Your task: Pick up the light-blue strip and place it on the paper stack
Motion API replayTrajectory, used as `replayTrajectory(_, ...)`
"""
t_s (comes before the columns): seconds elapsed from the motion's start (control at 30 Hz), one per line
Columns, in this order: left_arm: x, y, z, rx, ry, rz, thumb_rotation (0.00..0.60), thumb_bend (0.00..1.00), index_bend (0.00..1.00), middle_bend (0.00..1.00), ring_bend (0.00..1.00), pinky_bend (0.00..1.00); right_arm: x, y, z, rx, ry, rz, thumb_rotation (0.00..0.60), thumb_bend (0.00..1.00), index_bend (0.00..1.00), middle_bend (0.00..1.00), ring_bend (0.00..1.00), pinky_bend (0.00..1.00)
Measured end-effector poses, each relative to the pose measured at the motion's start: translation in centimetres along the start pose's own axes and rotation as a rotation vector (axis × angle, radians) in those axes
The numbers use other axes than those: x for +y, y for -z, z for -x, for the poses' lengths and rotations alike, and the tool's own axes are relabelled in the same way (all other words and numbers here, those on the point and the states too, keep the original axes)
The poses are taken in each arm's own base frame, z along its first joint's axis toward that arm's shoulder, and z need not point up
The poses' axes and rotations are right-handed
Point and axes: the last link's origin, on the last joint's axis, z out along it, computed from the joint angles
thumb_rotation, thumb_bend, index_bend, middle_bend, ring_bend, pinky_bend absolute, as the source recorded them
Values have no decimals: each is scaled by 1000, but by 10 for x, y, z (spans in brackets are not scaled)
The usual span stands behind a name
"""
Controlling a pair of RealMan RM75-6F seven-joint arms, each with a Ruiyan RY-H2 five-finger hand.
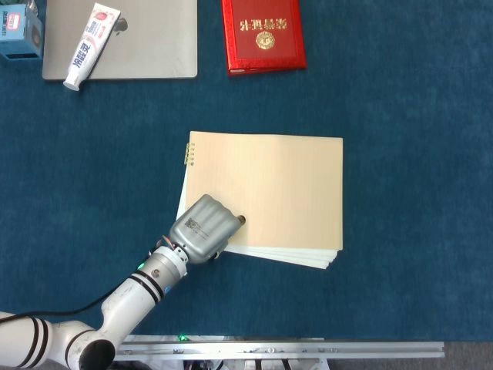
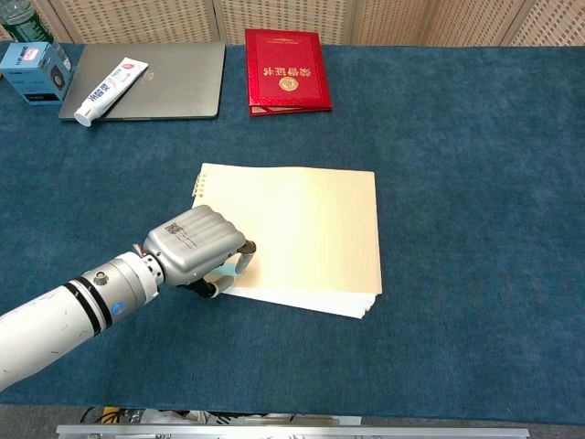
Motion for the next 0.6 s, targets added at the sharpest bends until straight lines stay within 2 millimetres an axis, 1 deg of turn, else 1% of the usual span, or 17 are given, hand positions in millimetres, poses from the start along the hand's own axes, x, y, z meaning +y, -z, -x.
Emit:
replayTrajectory(0.3, 1, -3, 2, -9, -9, -10, 600, 398, 476, 1000, 1000, 1000, 3, 1, 0, 2, -3, 5, 600, 259, 344, 379, 408, 333)
replayTrajectory(0.6, 2, -3, 4, -18, -20, -15, 600, 397, 477, 1000, 1000, 1000, 5, 2, -1, 5, -7, 7, 600, 259, 344, 379, 408, 333)
